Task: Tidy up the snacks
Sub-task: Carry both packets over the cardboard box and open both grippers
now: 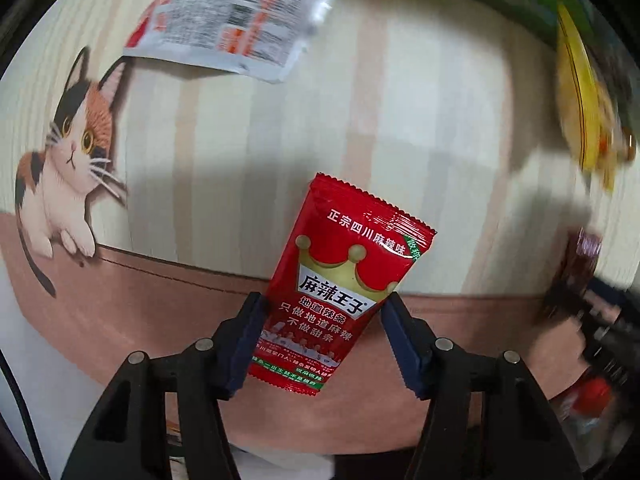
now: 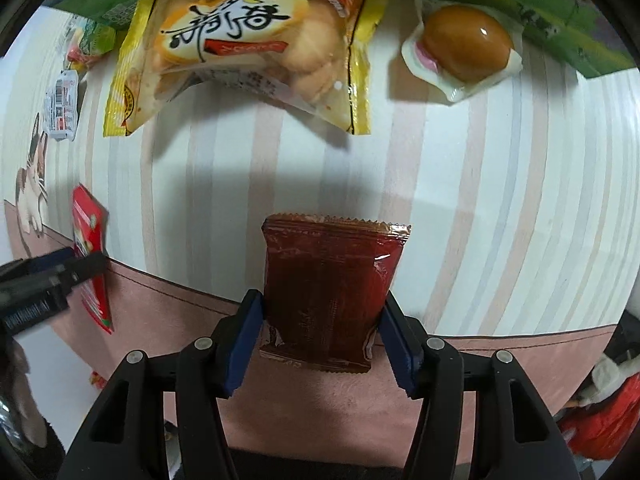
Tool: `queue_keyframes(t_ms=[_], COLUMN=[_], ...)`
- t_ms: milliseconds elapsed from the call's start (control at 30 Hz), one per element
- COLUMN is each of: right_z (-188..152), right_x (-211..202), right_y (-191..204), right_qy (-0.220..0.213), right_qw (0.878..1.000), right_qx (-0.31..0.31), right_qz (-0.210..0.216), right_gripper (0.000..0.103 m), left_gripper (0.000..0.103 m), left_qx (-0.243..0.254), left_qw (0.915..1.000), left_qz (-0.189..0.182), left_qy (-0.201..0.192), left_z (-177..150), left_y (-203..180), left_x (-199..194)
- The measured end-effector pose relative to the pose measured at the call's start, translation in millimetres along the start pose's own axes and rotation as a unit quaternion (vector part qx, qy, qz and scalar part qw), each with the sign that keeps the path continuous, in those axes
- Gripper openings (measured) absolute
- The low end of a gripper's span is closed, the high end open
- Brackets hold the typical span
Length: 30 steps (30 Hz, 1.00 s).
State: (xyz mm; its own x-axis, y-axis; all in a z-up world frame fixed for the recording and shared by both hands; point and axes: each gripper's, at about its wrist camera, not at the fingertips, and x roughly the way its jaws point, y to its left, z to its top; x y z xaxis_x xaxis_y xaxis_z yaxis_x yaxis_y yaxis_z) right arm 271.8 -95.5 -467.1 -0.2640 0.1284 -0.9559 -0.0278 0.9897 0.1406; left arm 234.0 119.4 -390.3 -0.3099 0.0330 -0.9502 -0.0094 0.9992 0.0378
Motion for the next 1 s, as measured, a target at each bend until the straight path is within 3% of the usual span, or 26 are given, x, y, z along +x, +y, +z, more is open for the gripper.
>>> queue_keyframes(t_ms=[133, 233, 300, 367, 467, 733, 1000], right_z=[5, 8, 9, 7, 2, -24, -49], right_x=[1, -1, -4, -6, -6, -3, -53], right_y=[-2, 1, 5, 6, 9, 1, -28], right_qy=[0.004, 0.000, -0.007, -0.020, -0.034, -0.044, -0.087], right_qw=[1.000, 1.000, 1.000, 0.999, 0.999, 0.999, 0.995], right_qx=[0.007, 0.000, -0.003, -0.012, -0.019, -0.006, -0.003], right_qz=[0.002, -0.008, -0.018, -0.035, -0.036, -0.007, 0.037], right_gripper=[0.067, 0.070, 0.068, 0.062, 0.060, 0.059, 0.059], left_gripper=[0.064, 0.068, 0.058, 0.054, 0.050, 0.048, 0.047], left_qx=[0.067, 0.077, 0.068, 0.059, 0.043, 0.019, 0.024], left_qw=[0.9967, 0.9957, 0.9966, 0.9970, 0.9975, 0.9981, 0.9921], left_qz=[0.042, 0.051, 0.047, 0.048, 0.051, 0.006, -0.032], left_qy=[0.016, 0.005, -0.001, -0.010, -0.023, -0.058, -0.119], left_z=[-9, -8, -11, -16, -36, -47, -71], left_y=[-19, -20, -20, -20, -17, -20, -45], left_x=[11, 9, 7, 2, 0, -36, -109])
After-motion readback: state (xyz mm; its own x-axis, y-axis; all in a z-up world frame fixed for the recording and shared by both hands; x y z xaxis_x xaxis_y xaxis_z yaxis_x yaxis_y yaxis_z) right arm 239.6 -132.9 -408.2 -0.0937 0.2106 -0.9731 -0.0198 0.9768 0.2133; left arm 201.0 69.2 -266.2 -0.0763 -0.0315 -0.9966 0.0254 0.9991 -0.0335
